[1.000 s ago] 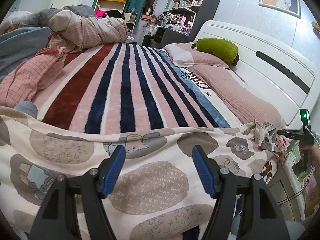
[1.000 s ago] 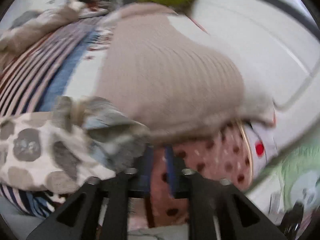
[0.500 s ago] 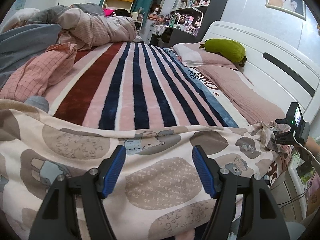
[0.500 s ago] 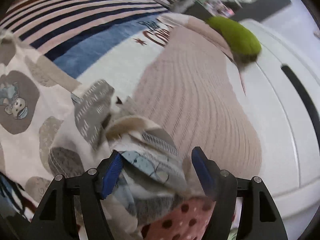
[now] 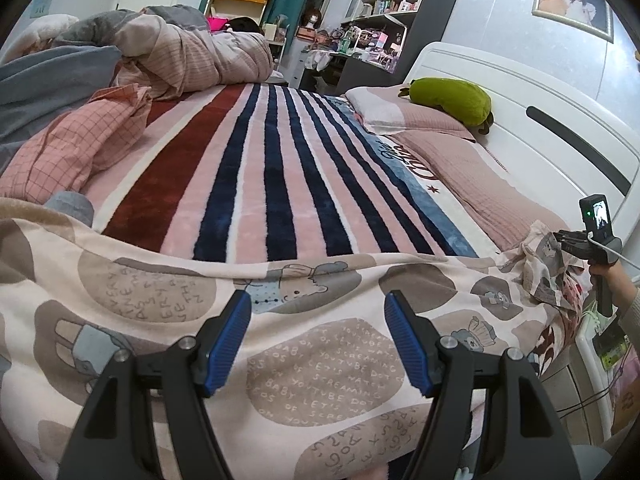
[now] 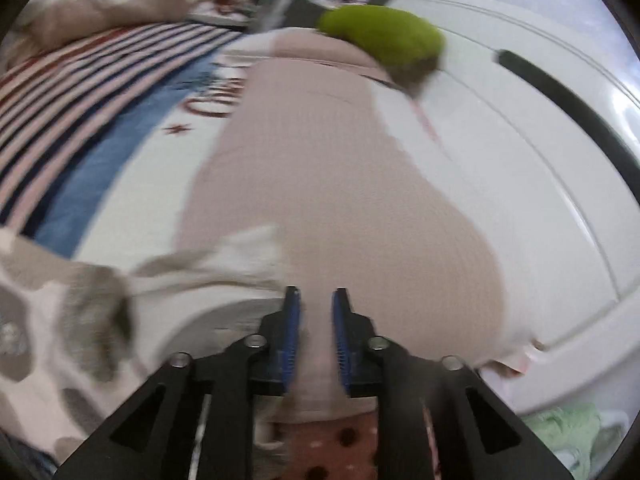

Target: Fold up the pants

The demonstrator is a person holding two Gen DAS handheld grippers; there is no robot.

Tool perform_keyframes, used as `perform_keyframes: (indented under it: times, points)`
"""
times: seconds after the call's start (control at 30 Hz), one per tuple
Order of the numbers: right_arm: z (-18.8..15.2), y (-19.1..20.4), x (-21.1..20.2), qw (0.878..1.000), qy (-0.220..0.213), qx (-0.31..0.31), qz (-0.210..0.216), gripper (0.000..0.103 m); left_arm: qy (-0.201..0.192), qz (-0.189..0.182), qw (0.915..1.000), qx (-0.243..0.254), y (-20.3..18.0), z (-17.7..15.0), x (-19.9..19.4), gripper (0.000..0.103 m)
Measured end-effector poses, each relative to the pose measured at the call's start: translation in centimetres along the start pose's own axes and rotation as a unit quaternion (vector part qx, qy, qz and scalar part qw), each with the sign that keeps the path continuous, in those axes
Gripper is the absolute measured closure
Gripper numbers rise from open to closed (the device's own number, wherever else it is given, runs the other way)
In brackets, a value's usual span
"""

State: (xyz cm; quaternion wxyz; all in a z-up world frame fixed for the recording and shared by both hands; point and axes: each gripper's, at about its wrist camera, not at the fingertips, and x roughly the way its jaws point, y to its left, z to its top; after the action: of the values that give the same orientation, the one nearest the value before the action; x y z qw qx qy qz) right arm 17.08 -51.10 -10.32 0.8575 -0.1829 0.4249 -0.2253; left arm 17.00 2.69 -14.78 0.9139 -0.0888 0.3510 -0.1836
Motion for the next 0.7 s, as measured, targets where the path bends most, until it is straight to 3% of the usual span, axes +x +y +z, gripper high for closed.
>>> perform_keyframes:
  times: [0.1, 0.17, 0.2, 0.3, 0.37, 0.43, 0.53, 0.63, 0.7]
  points:
    - [-0.2, -1.0, -1.4, 0.999, -0.014, 0.030, 0.042, 0.080, 0.001, 0.001, 1.0000, -0.002, 0.0, 0.0, 0.0, 0.038]
    - [-0.7, -1.1, -3.0, 0.993, -0.021, 0.051, 0.108, 0.060, 0.001, 0.002, 1.0000, -0.003, 0.0, 0.0, 0.1, 0.038]
    - [-0.9, -0.9, -3.9, 0.990, -0.027, 0.052, 0.129, 0.057, 0.001, 0.001, 1.0000, -0.004, 0.0, 0.0, 0.1, 0.038]
    - [-1.9, 0.7, -6.5, 0.984, -0.045, 0.031, 0.172, 0.054, 0.000, -0.001, 1.0000, -0.001, -0.2, 0.0, 0.1, 0.038]
    - [-3.0, 2.2, -7.4, 0.977, -0.035, 0.019, 0.211, 0.037, -0.002, -0.006, 1.0000, -0.001, -0.3, 0.0, 0.0, 0.038]
    - [-4.2, 4.4, -7.9, 0.973, -0.025, -0.005, 0.229, 0.034, -0.002, -0.010, 0.9999, -0.001, -0.4, 0.0, -0.1, 0.038]
    - [-6.4, 8.5, -7.7, 0.975, -0.002, -0.061, 0.212, 0.034, -0.003, -0.013, 0.9999, 0.001, -0.4, -0.1, -0.2, 0.038]
    - [-7.5, 10.8, -6.5, 0.987, -0.004, -0.082, 0.135, 0.035, -0.004, -0.011, 0.9999, 0.000, -0.3, -0.1, -0.4, 0.038]
    - [-7.8, 11.8, -5.8, 0.989, -0.013, -0.097, 0.115, 0.036, -0.004, -0.007, 1.0000, 0.000, -0.2, -0.1, -0.6, 0.038]
